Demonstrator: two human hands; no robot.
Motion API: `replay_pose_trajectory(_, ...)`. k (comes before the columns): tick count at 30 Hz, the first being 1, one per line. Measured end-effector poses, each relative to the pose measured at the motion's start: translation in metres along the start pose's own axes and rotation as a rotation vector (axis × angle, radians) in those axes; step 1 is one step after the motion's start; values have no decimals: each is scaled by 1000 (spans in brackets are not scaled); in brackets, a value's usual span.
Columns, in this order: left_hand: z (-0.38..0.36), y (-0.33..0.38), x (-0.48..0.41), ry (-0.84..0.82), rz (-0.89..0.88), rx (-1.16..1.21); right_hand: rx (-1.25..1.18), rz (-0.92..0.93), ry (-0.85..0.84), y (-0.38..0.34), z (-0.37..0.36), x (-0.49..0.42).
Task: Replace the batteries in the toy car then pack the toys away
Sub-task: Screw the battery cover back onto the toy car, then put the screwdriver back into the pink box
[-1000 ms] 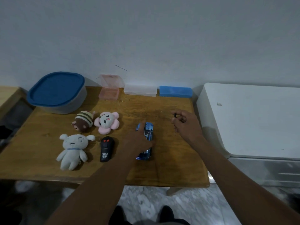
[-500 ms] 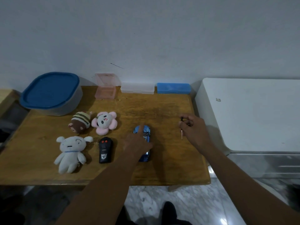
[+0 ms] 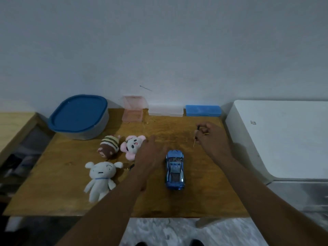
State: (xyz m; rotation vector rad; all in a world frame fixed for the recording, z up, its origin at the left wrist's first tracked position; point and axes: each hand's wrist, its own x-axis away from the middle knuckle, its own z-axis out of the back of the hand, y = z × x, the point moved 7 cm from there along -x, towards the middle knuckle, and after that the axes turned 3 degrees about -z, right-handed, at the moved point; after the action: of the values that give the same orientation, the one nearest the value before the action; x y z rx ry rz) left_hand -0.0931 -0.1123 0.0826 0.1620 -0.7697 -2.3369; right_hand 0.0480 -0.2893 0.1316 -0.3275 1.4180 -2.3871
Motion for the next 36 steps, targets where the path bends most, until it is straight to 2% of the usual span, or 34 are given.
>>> replay_pose_trajectory(4, 54, -36, -14, 104, -42, 154, -22, 38, 0, -43, -43, -5)
replay_pose_trajectory(7, 86, -63, -25, 153, -98, 160, -40, 49, -19, -70, -80, -6)
replay_pose_trajectory(14, 107, -115, -66, 58, -22, 86, -79, 35, -37, -101, -141, -20)
replay_pose_trajectory(24, 101, -122, -128, 28, 77, 78, -227, -206, -44, -92, -187, -103)
replay_pose_trajectory(28, 97, -129, -152, 42, 194, 213, -226, -279, -82, -81, -209, -131)
replay_pose_trajectory(36, 76, -152, -205, 78, 308, 272, -151, -379, -68, -48, -253, -166)
